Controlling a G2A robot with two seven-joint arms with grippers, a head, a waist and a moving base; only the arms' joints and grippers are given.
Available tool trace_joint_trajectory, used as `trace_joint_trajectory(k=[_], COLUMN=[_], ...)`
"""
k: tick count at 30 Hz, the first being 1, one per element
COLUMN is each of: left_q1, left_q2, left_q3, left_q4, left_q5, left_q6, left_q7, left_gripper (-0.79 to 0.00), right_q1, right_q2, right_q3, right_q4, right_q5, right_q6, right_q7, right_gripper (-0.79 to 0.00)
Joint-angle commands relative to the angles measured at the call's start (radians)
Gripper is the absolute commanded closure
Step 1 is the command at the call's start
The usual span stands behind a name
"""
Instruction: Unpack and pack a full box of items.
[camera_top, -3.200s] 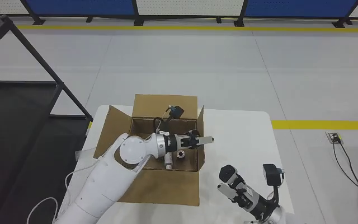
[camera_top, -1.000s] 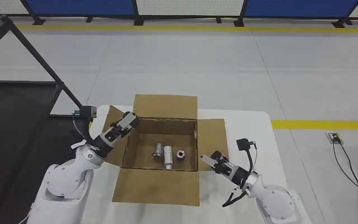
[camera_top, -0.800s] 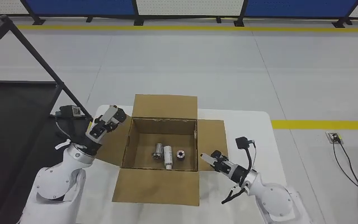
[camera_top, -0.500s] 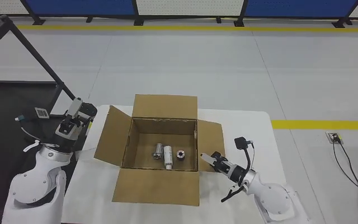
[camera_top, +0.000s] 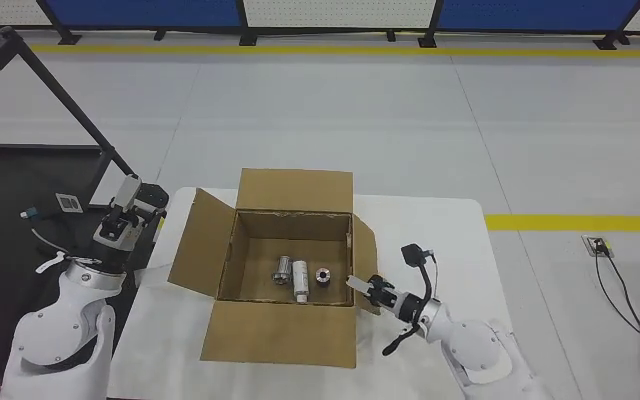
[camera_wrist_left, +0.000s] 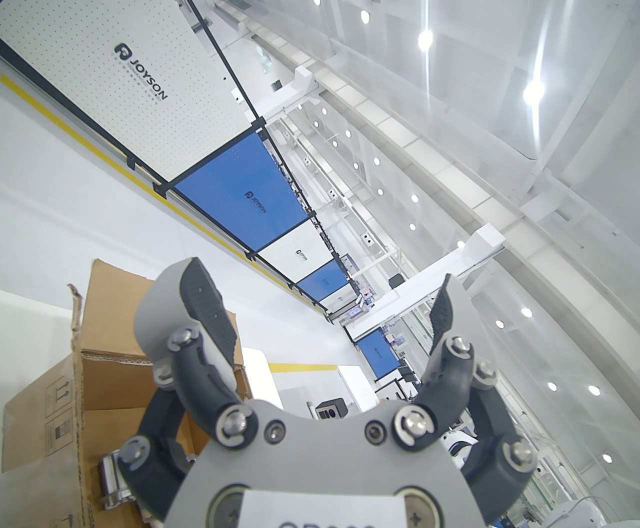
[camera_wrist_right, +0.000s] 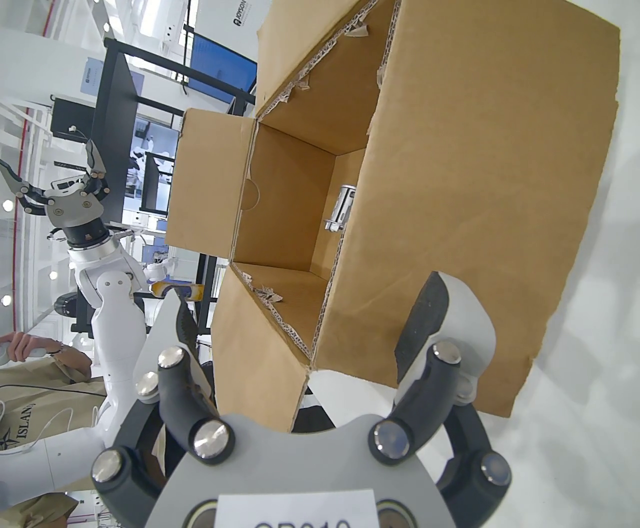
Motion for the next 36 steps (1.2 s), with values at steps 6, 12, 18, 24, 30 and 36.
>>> trace_joint_trajectory(k=[6, 12, 18, 24, 30, 36], left_q1=[0.000, 0.017, 0.089, 0.171, 0.205, 0.205], left_q2=[0.000, 0.000, 0.004, 0.006, 0.007, 0.007], left_q3=[0.000, -0.004, -0.053, -0.111, -0.136, -0.136], left_q4=[0.000, -0.011, -0.035, -0.057, -0.068, -0.068], left_q5=[0.000, 0.004, -0.016, -0.094, -0.131, -0.131], left_q6=[0.000, 0.002, -0.008, -0.021, -0.018, -0.018], left_q7=[0.000, 0.013, 0.022, 0.014, 0.010, 0.010], left_gripper=[-0.785, -0.785, -0.785, -0.785, -0.785, -0.785], right_q1=[-0.028, 0.050, 0.286, 0.537, 0.645, 0.645], right_q2=[0.003, -0.004, -0.045, -0.119, -0.175, -0.175], right_q3=[0.004, -0.098, -0.304, -0.499, -0.587, -0.587], right_q4=[-0.142, -0.280, -0.171, 0.107, 0.283, 0.283], right_q5=[-0.021, -0.178, -0.295, -0.317, -0.274, -0.274], right_q6=[-0.026, 0.099, 0.267, 0.372, 0.399, 0.399], right_q7=[-0.070, -0.033, 0.046, 0.057, 0.043, 0.043], right_gripper=[-0.785, -0.785, -0.785, -0.785, -0.785, -0.785])
